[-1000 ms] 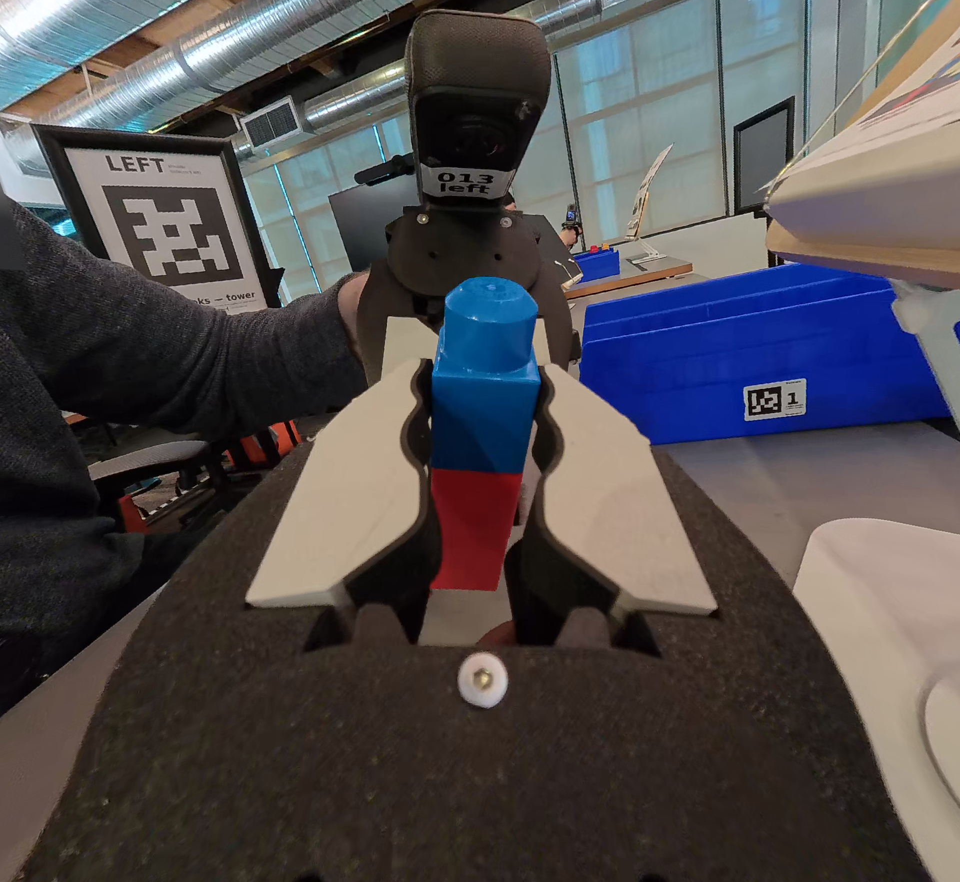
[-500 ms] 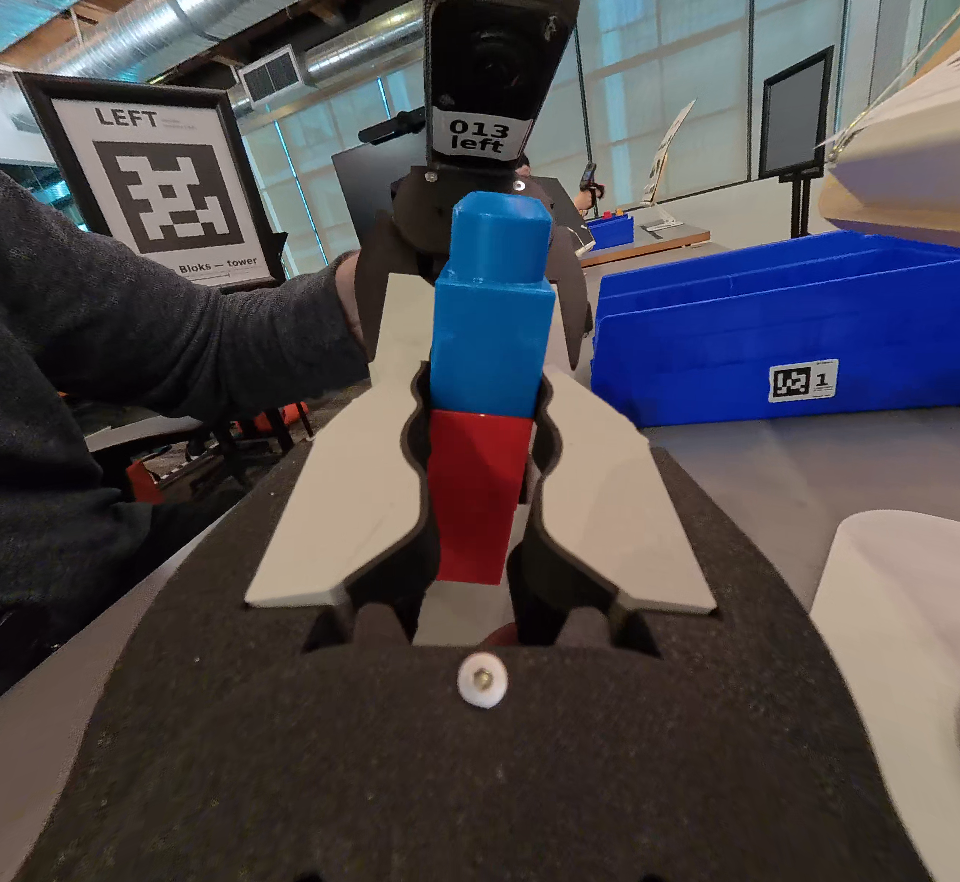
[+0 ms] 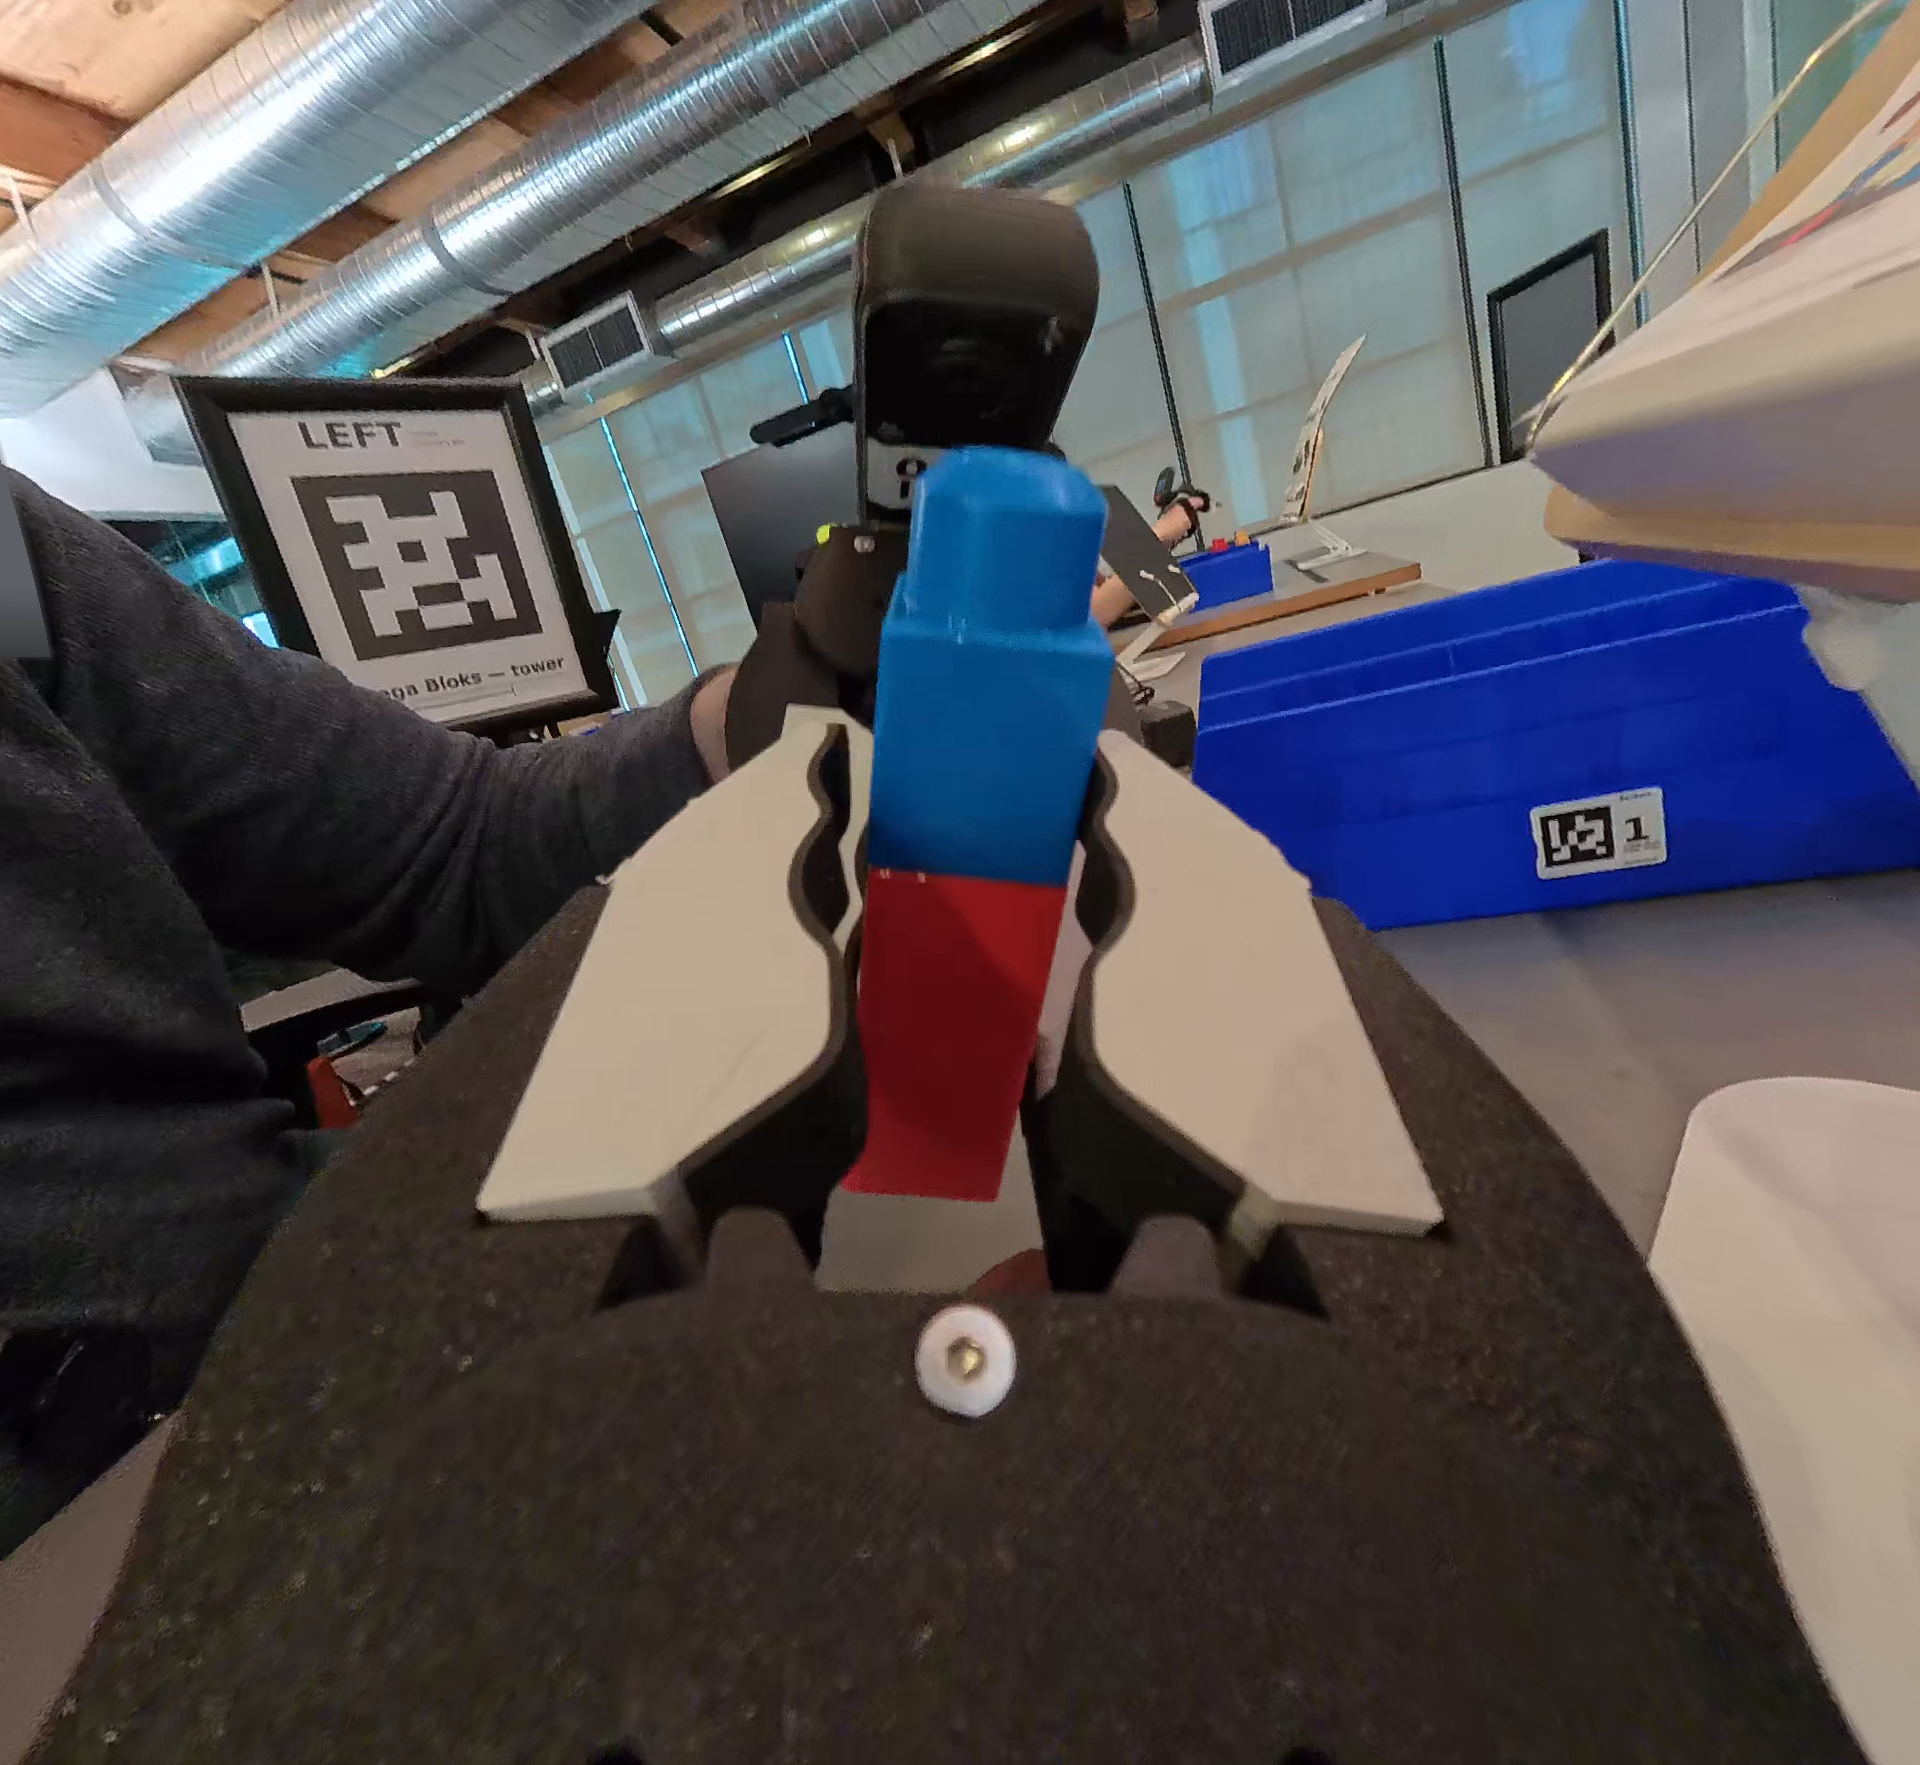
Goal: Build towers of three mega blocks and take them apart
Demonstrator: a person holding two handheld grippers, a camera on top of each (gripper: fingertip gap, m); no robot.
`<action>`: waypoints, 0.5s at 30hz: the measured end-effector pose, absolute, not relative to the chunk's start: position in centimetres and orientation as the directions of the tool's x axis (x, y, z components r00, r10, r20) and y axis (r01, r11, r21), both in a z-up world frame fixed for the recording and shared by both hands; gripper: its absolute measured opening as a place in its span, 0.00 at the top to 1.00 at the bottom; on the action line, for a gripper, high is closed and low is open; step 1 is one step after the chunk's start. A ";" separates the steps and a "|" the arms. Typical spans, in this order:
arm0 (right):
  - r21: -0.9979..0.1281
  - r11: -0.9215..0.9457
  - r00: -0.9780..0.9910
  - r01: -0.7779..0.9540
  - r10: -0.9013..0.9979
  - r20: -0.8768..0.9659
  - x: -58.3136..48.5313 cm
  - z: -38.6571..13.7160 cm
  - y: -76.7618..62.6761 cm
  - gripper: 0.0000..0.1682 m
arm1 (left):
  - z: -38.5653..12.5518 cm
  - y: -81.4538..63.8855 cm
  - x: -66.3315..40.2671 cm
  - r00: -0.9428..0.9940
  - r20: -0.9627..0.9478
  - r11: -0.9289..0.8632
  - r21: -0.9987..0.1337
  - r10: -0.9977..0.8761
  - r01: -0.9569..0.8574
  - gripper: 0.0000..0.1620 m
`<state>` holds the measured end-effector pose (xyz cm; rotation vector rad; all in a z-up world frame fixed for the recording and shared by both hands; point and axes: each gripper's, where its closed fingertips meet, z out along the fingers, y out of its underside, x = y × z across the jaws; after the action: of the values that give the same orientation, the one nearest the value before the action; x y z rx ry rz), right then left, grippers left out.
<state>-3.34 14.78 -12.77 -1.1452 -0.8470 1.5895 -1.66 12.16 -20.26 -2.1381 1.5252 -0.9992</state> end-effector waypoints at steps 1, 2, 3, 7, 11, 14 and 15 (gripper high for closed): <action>-0.904 -0.291 -0.096 -0.312 0.957 -0.275 -3.2 -12.5 14.8 0.74 | -20.4 12.1 -1.7 0.187 0.335 -0.364 -0.612 -0.924 -0.702 0.78; -0.905 -0.285 -0.092 -0.315 0.958 -0.270 -3.1 -12.4 14.8 0.75 | -20.6 11.8 -1.7 0.183 0.333 -0.357 -0.599 -0.925 -0.716 0.78; -0.908 -0.277 -0.089 -0.315 0.961 -0.262 -3.0 -12.3 14.8 0.78 | -20.7 11.7 -1.6 0.179 0.327 -0.349 -0.595 -0.928 -0.724 0.78; -0.907 -0.283 -0.101 -0.313 0.959 -0.265 -2.9 -12.4 14.9 0.78 | -20.8 11.9 -1.4 0.184 0.329 -0.355 -0.597 -0.926 -0.720 0.78; -0.904 -0.287 -0.118 -0.317 0.958 -0.263 -2.7 -12.4 14.7 0.78 | -20.7 11.7 -1.3 0.174 0.335 -0.350 -0.591 -0.926 -0.727 0.78; -0.904 -0.288 -0.122 -0.315 0.957 -0.262 -2.7 -12.5 14.7 0.78 | -20.7 11.7 -1.4 0.173 0.333 -0.348 -0.587 -0.927 -0.731 0.78; -0.906 -0.285 -0.120 -0.313 0.958 -0.260 -2.8 -12.5 14.7 0.78 | -20.8 11.7 -1.4 0.172 0.334 -0.348 -0.589 -0.927 -0.730 0.78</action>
<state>-2.76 14.66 -12.50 -1.1112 -0.8626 1.6077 -1.39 11.70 -20.76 -2.1595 1.5851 -0.9530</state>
